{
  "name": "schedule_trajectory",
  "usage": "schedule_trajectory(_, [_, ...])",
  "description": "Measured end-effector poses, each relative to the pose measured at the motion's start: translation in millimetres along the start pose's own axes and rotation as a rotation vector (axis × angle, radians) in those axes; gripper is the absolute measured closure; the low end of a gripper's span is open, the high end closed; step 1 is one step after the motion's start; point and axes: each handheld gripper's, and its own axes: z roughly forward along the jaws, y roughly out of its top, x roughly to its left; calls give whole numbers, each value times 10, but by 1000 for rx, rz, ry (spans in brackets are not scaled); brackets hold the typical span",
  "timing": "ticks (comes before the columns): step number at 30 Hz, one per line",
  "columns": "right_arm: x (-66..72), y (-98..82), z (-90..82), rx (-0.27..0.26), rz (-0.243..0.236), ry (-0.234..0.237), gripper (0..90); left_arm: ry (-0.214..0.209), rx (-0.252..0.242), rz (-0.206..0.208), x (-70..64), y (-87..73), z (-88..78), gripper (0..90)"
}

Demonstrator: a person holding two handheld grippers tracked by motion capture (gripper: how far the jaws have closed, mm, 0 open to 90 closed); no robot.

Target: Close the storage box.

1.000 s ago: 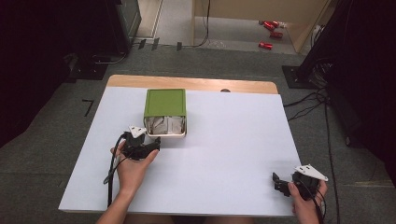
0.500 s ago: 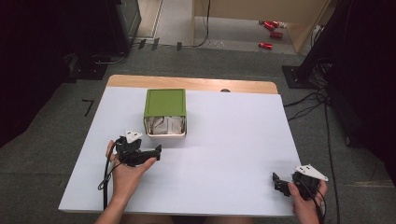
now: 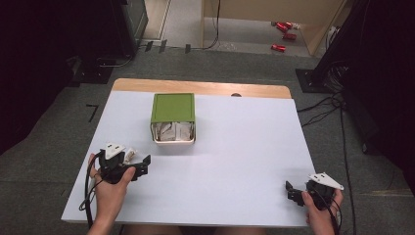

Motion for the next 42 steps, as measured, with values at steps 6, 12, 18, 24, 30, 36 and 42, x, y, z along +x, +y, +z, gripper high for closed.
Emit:
schedule_trajectory(6, [1, -1, -1, 0, 2, 0, 0, 26, 9, -9, 154, -143, -99, 0])
schedule_trajectory(12, [2, -1, 0, 0, 1, 0, 0, 54, 23, -15, 319, -368, -136, 0])
schedule_trajectory(18, [3, -2, -1, -1, 1, -1, 0, 105, 54, 16, 460, -537, -94, 0])
schedule_trajectory(24, [3, -2, -1, 0, 1, 0, 0, 94, 98, 45, 566, -635, -65, 0])
schedule_trajectory(30, [3, -2, -1, -1, 1, -1, 0, 97, 142, 78, 683, -713, 15, 0])
schedule_trajectory(36, [2, -2, -1, -1, 1, 0, 0, 108, 145, 91, 702, -754, 49, 0])
schedule_trajectory(42, [3, -3, -1, -2, -1, -2, 0, 108, 138, 92, 701, -768, 49, 0])
